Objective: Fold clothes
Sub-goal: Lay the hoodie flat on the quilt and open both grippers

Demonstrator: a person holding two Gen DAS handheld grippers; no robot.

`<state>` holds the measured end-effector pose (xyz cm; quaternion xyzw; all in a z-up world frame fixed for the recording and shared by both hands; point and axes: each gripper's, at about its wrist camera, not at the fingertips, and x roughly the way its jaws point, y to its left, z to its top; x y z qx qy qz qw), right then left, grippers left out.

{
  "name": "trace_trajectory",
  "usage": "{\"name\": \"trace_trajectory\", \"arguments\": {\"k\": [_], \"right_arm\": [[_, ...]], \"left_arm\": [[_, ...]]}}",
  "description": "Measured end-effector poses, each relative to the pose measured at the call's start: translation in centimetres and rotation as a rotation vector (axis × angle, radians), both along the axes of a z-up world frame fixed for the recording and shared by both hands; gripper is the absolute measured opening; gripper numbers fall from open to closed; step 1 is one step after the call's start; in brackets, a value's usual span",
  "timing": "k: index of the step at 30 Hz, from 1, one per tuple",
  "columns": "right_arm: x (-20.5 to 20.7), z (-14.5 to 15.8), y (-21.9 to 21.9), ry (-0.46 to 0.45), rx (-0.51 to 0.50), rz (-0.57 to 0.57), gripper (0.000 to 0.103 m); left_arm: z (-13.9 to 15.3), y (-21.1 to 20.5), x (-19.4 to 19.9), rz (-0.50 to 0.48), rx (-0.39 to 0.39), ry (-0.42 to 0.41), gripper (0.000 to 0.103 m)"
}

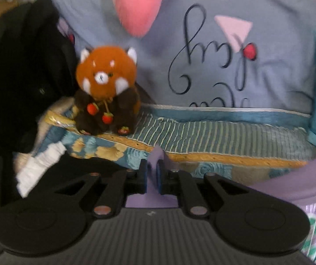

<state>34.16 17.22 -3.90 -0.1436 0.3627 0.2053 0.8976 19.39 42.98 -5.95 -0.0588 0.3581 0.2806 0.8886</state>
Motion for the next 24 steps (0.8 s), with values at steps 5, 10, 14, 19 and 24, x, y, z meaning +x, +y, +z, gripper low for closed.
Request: {"name": "trace_trajectory", "arguments": {"k": [5,10,14,19,24], "right_arm": [[4.4,-5.5,0.8,0.136,-0.016,-0.091,0.01],[3.0,-4.5,-2.2,0.078,0.088,-0.155,0.021],[-0.6,-0.9,-6.8,0.01,0.168,-0.132,0.029],[-8.3,0.0,-14.8,-0.006,0.107,-0.041,0.043],[-13.1,-4.8,-20.5,0.113,-0.051,-0.039,0.042]], "left_arm": [[-3.9,3.0,5.2,0.024,-0.028,0.052,0.019],[-4.5,1.4,3.4,-0.063,-0.102,0.031,0.04],[-3.0,-2.7,-2.5,-0.181,-0.137,0.004,0.077],[-3.3,-8.3,-9.0,-0.281,-0.169,0.078,0.083],[-3.6,-13.2,-11.9,-0.347,-0.223,0.087,0.091]]}}
